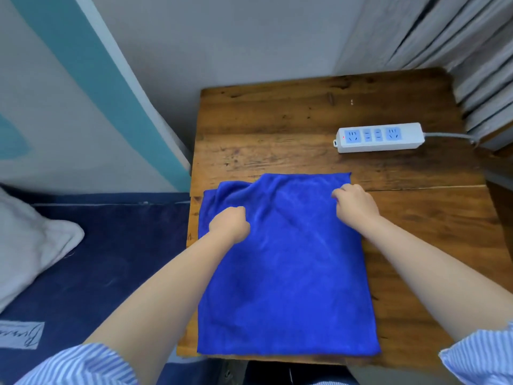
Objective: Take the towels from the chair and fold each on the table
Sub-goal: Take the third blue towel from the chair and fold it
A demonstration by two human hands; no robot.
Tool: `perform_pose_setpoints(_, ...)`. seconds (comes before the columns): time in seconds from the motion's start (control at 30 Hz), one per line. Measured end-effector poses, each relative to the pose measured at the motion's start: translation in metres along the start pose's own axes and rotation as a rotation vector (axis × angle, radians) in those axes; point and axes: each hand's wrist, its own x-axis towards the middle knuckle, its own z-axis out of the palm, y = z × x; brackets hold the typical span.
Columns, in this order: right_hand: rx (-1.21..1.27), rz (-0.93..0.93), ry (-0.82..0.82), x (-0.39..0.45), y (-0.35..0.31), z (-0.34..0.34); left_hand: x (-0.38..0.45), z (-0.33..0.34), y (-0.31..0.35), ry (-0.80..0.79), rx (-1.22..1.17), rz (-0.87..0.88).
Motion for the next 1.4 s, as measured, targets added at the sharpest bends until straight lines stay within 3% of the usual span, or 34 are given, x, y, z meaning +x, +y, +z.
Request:
perform_pose_setpoints(0.33,0.168,0.059,-0.014,0.05,0.016,-0.001,0.059,-0.018,0.056,0.24,-0.217,0.147)
perform_pose_setpoints(0.43,0.154,0.086,-0.032,0.058,0.019,-0.002,0.071,-0.02,0.066,0.139,-0.1,0.185)
perform_pose_setpoints(0.53,0.273,-0.022,-0.068,0.056,0.029,-0.011,0.073,-0.031,0.065,0.066,-0.016,0.261)
perform_pose_setpoints(0.6,0.479,-0.092,-0.273,0.047,0.036,-0.017,0.065,-0.042,0.054,-0.017,0.111,0.356)
perform_pose_setpoints(0.7,0.753,-0.028,-0.574,0.032,0.042,-0.021,0.052,-0.052,0.027,-0.219,0.234,0.408)
perform_pose_setpoints(0.83,0.87,0.042,-0.712,0.025,0.038,-0.022,0.04,-0.06,0.004,-0.384,0.29,0.34)
perform_pose_setpoints(0.93,0.851,0.086,-0.672,0.03,0.036,-0.016,0.037,-0.067,-0.014,-0.337,0.196,0.277)
perform_pose_setpoints(1.17,0.978,-0.024,-0.372,0.039,0.012,-0.015,0.037,-0.067,-0.067,-0.278,-0.169,0.064)
perform_pose_setpoints(1.4,0.227,-0.019,-0.137,0.052,0.01,-0.005,0.056,-0.064,-0.085,-0.104,-0.269,-0.058)
